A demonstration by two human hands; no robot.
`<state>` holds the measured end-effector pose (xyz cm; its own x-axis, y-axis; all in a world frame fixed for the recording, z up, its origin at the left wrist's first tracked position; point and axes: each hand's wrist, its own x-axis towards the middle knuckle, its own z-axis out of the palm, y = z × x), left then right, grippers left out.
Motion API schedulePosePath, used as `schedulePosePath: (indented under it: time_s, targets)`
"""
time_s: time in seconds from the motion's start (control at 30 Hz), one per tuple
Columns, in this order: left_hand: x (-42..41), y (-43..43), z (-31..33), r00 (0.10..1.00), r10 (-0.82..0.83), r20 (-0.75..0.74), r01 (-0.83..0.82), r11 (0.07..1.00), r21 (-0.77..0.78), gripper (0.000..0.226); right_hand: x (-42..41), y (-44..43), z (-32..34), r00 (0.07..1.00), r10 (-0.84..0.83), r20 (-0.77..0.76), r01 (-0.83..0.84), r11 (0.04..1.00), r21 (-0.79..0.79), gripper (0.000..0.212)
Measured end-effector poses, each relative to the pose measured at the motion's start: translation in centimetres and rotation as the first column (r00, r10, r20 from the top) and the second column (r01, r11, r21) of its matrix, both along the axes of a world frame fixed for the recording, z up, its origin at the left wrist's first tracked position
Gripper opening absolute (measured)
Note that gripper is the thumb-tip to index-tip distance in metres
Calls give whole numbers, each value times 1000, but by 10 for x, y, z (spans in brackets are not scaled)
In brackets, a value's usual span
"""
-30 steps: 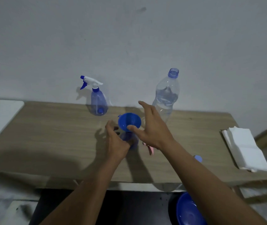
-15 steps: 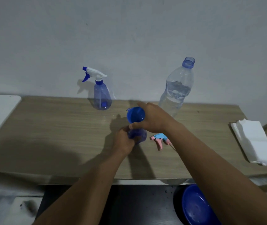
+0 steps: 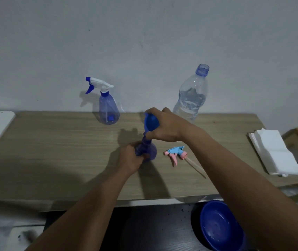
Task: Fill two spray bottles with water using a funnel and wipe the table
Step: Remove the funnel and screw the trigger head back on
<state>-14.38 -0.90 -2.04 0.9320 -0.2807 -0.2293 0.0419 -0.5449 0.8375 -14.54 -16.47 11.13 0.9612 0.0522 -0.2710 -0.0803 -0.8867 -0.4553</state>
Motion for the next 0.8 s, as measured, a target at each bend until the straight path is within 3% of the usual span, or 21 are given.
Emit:
schedulePosePath:
  time_s: [0.23, 0.33, 0.43, 0.6, 0.8]
  targets:
    - [-2, 15, -1, 998, -24, 52, 22, 998, 52, 44, -2, -13, -4, 988, -157, -3, 146, 911, 386, 58]
    - [-5, 19, -2, 999, 18, 44, -19, 1000, 5, 45, 0, -14, -18, 959, -249, 136, 184, 911, 368, 67]
    - [-5, 21, -6, 998, 27, 48, -27, 1000, -5, 43, 7, -11, -44, 921, -345, 183, 242, 873, 424, 62]
    - [-3, 23, -12, 997, 33, 75, -34, 999, 9, 39, 22, -8, -92, 890, -421, 172, 312, 841, 442, 68]
    - [-2, 24, -8, 996, 29, 88, -30, 1000, 10, 46, 27, -10, -140, 925, -372, 80, 333, 893, 302, 67]
